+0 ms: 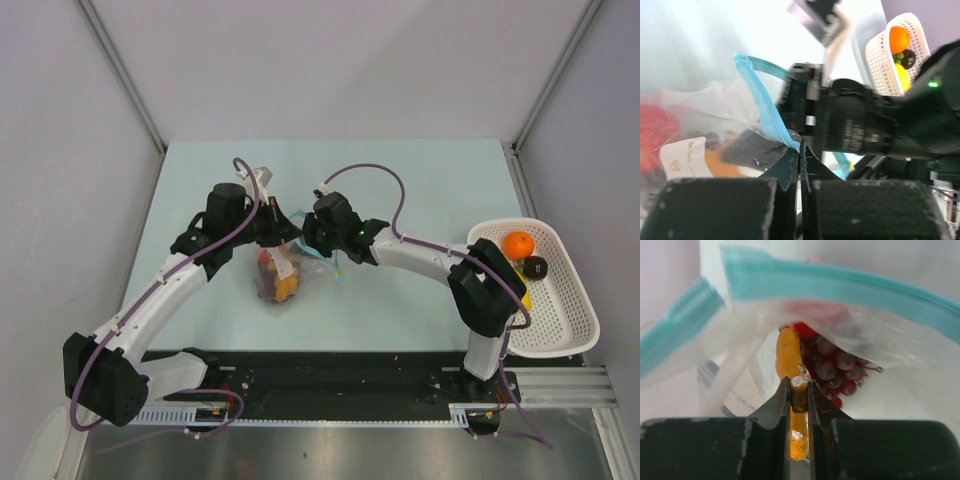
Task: Open the zip-top bag and remove the fake food
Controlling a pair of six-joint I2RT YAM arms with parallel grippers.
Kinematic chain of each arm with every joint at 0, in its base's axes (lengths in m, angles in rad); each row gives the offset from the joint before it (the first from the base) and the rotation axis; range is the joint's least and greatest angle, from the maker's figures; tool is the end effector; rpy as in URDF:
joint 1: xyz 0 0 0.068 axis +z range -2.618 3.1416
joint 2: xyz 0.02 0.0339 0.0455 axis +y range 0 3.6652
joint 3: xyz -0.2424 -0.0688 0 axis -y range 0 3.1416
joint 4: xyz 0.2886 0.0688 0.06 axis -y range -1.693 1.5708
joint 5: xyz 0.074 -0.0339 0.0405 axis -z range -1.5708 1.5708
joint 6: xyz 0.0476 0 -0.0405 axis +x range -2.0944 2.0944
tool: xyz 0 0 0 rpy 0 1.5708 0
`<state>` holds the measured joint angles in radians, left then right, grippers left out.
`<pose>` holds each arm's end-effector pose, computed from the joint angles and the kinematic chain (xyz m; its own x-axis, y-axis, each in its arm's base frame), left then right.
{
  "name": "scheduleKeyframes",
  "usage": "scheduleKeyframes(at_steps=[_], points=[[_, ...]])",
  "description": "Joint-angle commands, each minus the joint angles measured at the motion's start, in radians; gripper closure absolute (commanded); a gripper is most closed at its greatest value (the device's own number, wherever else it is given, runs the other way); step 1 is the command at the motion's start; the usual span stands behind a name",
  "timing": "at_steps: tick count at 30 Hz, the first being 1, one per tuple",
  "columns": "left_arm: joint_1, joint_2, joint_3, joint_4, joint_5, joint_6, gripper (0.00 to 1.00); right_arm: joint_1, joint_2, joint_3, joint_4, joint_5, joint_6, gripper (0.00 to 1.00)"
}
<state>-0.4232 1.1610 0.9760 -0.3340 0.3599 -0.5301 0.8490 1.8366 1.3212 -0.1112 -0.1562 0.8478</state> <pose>0.2859 -0.1471 0.2829 -0.7255 -0.1922 -0.6608 0.3435 0.7309 -0.5897 0.3000 0.3520 0.1864 -0.8748 0.1273 -0.4675 -0.2552 0.6993 0.6677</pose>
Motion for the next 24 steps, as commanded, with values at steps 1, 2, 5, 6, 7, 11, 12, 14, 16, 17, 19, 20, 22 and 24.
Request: scheduleKeyframes(at_steps=[1, 2, 5, 6, 7, 11, 12, 14, 16, 17, 19, 20, 22, 24], points=[[0.004, -0.027, -0.005, 0.009, -0.038, 0.067, 1.0, 0.004, -0.132, 0.032, -0.188, 0.121, -0.067, 1.0], [0.004, -0.03, -0.01, 0.01, -0.033, 0.07, 1.0, 0.002, -0.149, 0.032, -0.208, 0.139, -0.084, 1.0], [0.003, -0.049, -0.028, 0.026, -0.018, 0.061, 1.0, 0.004, -0.209, 0.032, -0.269, 0.196, -0.111, 1.0], [0.003, -0.053, -0.045, 0.03, -0.01, 0.055, 1.0, 0.002, -0.223, 0.032, -0.28, 0.211, -0.116, 1.0], [0.003, -0.058, -0.049, 0.033, -0.007, 0.051, 1.0, 0.002, -0.255, 0.032, -0.318, 0.225, -0.119, 1.0], [0.003, -0.063, -0.075, 0.044, -0.002, 0.059, 1.0, -0.014, -0.345, 0.032, -0.461, 0.32, -0.105, 1.0], [0.004, -0.061, -0.077, 0.043, -0.006, 0.065, 1.0, -0.018, -0.37, 0.032, -0.507, 0.36, -0.113, 1.0], [0.009, -0.05, -0.076, 0.039, 0.002, 0.068, 1.0, -0.03, -0.455, 0.032, -0.559, 0.408, -0.119, 1.0], [0.012, -0.043, -0.074, 0.044, 0.013, 0.067, 1.0, -0.079, -0.52, 0.032, -0.637, 0.455, -0.121, 1.0], [0.012, -0.043, -0.073, 0.049, 0.016, 0.067, 1.0, -0.105, -0.581, 0.032, -0.669, 0.464, -0.113, 1.0], [0.012, -0.035, -0.074, 0.064, 0.031, 0.056, 1.0, -0.222, -0.654, 0.03, -0.777, 0.483, -0.092, 1.0], [0.012, -0.032, -0.076, 0.069, 0.036, 0.052, 1.0, -0.269, -0.728, 0.023, -0.838, 0.48, -0.093, 1.0], [0.012, -0.032, -0.083, 0.085, 0.048, 0.047, 1.0, -0.435, -0.798, 0.009, -0.877, 0.471, -0.14, 0.99], [0.012, -0.034, -0.088, 0.102, 0.06, 0.045, 1.0, -0.569, -0.887, -0.005, -0.897, 0.404, -0.193, 0.99]])
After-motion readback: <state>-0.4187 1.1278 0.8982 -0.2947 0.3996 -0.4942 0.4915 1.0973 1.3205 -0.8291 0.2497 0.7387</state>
